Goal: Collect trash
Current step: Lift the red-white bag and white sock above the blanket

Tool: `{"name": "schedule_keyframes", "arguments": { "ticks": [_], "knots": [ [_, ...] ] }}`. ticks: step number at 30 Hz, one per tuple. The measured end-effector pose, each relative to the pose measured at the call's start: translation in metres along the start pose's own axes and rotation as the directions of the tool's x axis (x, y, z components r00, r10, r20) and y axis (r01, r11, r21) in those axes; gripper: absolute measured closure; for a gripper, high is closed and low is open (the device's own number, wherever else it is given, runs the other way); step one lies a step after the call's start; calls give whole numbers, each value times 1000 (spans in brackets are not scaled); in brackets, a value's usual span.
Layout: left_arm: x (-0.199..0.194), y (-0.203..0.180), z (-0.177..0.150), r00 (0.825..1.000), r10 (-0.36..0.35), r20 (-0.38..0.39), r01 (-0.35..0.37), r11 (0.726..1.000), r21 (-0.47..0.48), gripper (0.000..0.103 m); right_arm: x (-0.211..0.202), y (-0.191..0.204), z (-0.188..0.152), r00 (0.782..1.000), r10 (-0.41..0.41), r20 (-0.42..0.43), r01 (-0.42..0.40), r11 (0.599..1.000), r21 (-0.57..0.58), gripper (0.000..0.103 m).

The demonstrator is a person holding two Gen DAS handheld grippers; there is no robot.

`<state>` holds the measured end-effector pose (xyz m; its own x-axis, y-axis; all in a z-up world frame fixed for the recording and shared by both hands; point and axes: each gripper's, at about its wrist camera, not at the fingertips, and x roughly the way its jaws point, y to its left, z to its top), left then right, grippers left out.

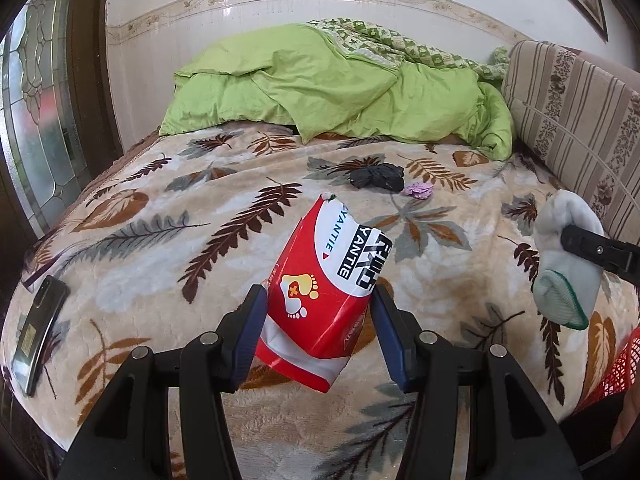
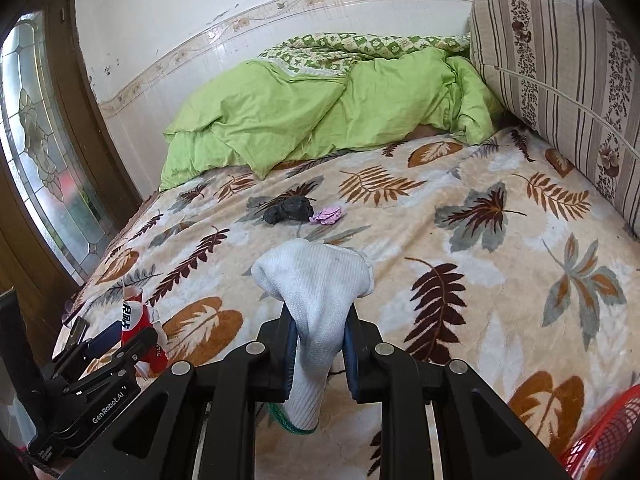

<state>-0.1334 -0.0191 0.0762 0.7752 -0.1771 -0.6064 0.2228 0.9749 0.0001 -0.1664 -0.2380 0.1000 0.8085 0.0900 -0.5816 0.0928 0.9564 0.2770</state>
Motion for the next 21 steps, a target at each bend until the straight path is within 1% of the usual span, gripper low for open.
{"name": "schedule_keyframes", "arguments": {
  "ticks": [21],
  "knots": [
    [2,-1,1,1000,4,4,-4,1000,10,50,0,-8,1,1000,-6,-1,6,1000,14,82]
  ]
}}
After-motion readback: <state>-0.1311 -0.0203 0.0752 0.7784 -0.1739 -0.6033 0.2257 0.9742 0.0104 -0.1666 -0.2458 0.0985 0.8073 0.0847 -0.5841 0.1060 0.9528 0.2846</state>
